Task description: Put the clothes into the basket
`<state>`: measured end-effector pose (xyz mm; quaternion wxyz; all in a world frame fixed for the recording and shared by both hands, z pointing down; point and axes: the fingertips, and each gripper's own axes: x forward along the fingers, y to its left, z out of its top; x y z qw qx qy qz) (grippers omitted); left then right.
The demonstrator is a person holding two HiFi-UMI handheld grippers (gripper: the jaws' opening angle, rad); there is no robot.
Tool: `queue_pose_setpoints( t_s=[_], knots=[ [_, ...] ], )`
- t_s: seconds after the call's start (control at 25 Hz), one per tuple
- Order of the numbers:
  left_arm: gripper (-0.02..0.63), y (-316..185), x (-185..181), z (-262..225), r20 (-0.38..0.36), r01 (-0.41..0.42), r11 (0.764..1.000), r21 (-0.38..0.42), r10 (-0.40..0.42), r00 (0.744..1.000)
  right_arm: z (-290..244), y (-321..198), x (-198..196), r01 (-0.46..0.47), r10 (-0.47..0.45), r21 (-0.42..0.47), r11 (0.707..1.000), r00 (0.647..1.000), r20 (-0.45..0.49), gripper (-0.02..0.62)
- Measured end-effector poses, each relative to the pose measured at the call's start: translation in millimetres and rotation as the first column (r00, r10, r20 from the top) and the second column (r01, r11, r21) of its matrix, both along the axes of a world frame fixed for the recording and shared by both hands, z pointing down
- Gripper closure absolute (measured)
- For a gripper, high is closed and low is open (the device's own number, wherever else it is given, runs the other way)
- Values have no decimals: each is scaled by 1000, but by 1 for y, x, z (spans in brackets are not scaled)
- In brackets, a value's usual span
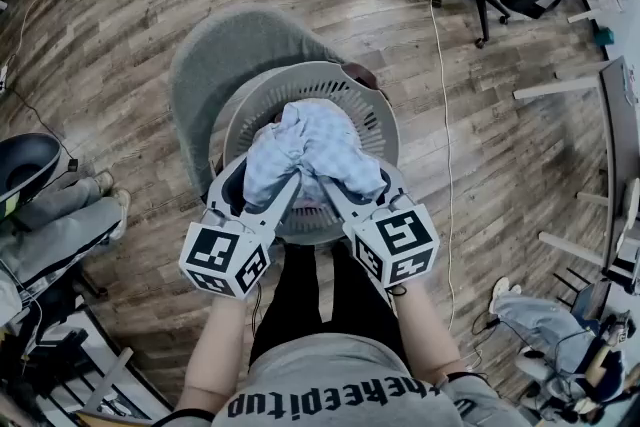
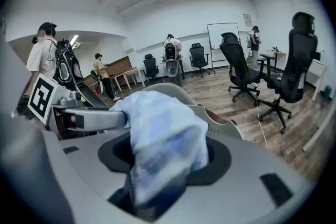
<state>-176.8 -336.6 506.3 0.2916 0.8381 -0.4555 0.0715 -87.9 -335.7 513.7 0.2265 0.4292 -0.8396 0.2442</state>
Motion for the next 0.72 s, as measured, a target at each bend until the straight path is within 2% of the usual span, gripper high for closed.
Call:
queue_pose_setpoints(
  t_s=[0.12,0.32,0.48,0.72],
  knots=[
    [284,-2,-6,-1,5,26,1000,10,-26,1000,-8,-3,2,-3,4,40,999,1000,-25,354],
    [278,-9,-11,-19,23,44,992,114,-47,999,-13,-3,2,22,-18,61,998,998,-68,354],
    [278,-9,-8,-20,24,31,993,115,-34,999,-18,-3,5,7,-3,69,998,998,-58,353],
    [278,-5,0,-26,-2,22,992,123,-22,1000,-38,-1,7,36,-29,106,994,997,-65,336]
  ],
)
